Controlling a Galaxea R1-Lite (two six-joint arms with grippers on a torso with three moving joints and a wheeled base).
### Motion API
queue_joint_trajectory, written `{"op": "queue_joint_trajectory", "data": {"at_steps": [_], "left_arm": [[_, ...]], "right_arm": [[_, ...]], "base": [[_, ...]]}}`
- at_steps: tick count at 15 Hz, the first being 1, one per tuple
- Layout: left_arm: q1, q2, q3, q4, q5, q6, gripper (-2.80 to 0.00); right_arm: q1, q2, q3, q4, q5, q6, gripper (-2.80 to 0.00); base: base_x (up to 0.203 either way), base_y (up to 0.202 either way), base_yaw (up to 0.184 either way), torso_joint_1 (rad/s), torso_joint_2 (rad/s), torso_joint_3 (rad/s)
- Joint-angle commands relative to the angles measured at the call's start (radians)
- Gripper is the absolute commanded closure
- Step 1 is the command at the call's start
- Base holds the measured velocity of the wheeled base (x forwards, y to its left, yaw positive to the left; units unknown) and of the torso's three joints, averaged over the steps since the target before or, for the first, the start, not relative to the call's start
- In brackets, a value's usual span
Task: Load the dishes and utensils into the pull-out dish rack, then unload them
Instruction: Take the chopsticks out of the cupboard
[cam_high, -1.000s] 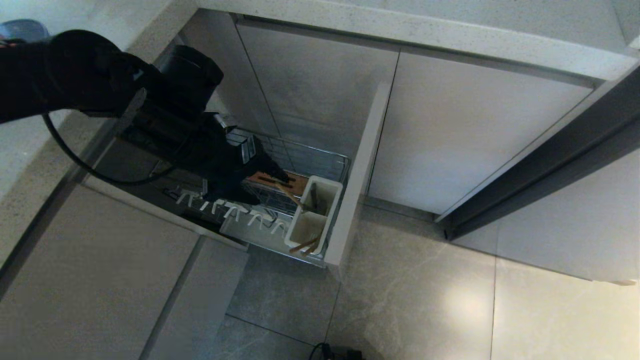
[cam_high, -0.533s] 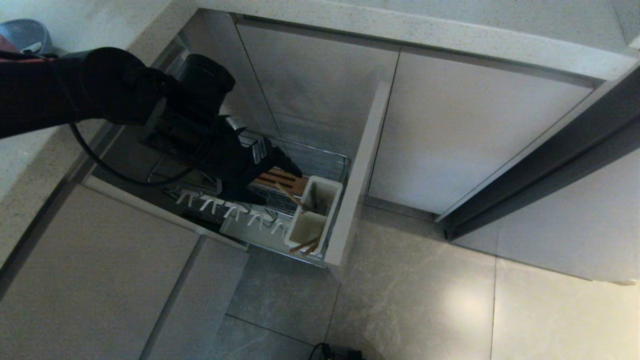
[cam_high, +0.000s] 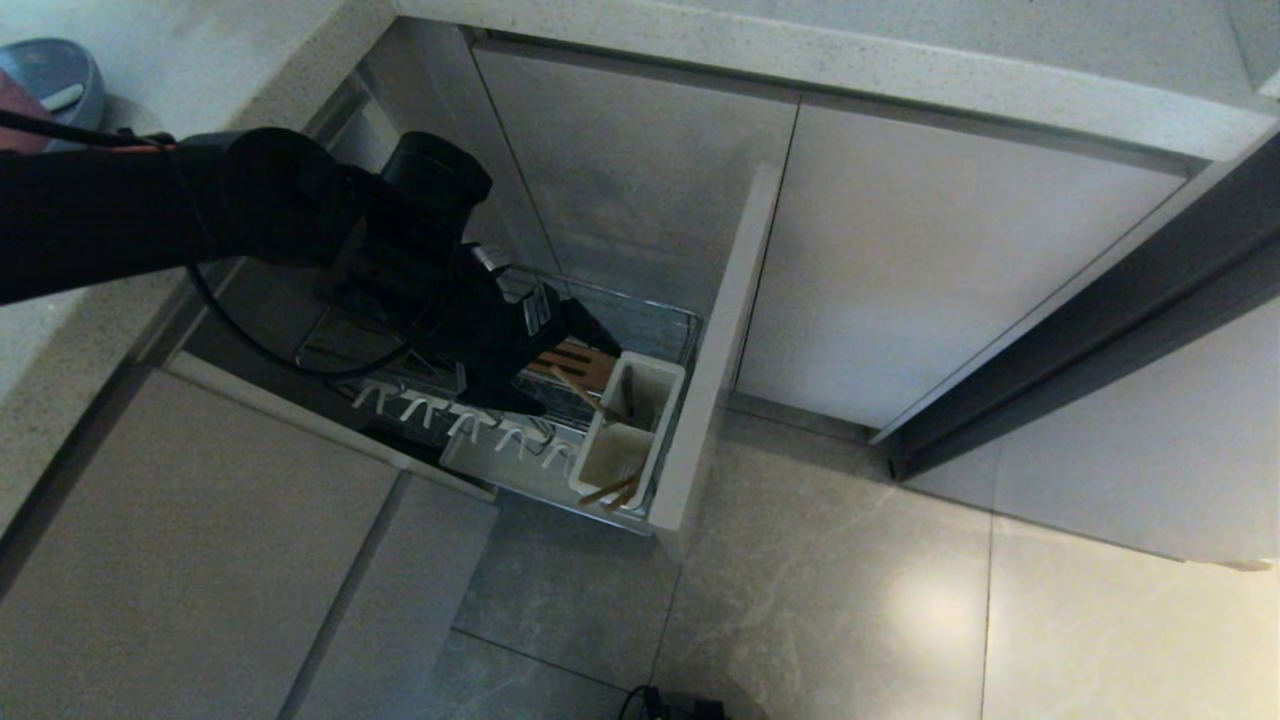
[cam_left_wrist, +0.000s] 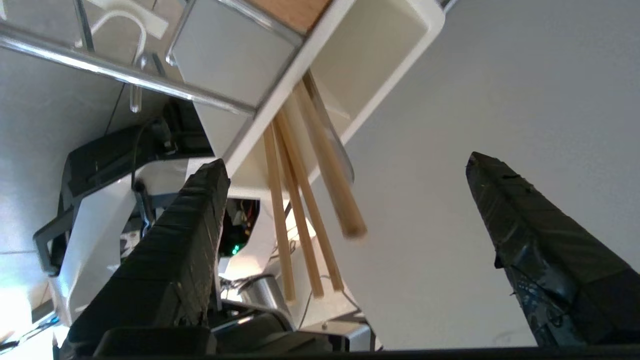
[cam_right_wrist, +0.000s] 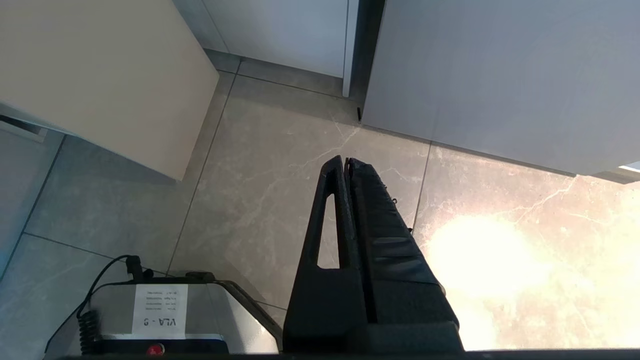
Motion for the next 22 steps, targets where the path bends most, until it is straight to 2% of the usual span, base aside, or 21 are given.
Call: {"op": "queue_joint_trajectory", "data": {"at_steps": [1, 2, 5, 6, 15, 19, 22], "left_arm": [[0.003, 0.003, -0.001, 0.001, 0.004, -0.007, -2.80], [0.004, 0.004, -0.001, -0.005, 0.022, -0.005, -2.80], [-0.001, 0.028, 0.001, -0.039, 0.158, 0.004, -2.80], [-0.007, 0.033, 0.001, -0.051, 0.180, 0.009, -2.80], [-0.053, 0.053, 0.001, -0.086, 0.184, 0.018, -2.80], [-0.075, 0.079, 0.001, -0.121, 0.311, 0.017, -2.80], [-0.096, 0.083, 0.001, -0.137, 0.369, 0.016, -2.80]], "right_arm": [[0.000, -0.001, 0.000, 0.000, 0.000, 0.001, 0.00], [0.000, -0.001, 0.000, 0.000, 0.000, 0.001, 0.00], [0.000, -0.001, 0.000, 0.000, 0.000, 0.001, 0.00], [0.000, -0.001, 0.000, 0.000, 0.000, -0.001, 0.00], [0.000, -0.001, 0.000, 0.000, 0.000, 0.001, 0.00], [0.000, -0.001, 0.000, 0.000, 0.000, 0.000, 0.00], [0.000, -0.001, 0.000, 0.000, 0.000, 0.001, 0.00]], "base": [[0.000, 0.000, 0.000, 0.000, 0.00, 0.000], [0.000, 0.000, 0.000, 0.000, 0.00, 0.000], [0.000, 0.000, 0.000, 0.000, 0.00, 0.000], [0.000, 0.000, 0.000, 0.000, 0.00, 0.000], [0.000, 0.000, 0.000, 0.000, 0.00, 0.000], [0.000, 0.000, 0.000, 0.000, 0.00, 0.000], [0.000, 0.000, 0.000, 0.000, 0.00, 0.000]]}}
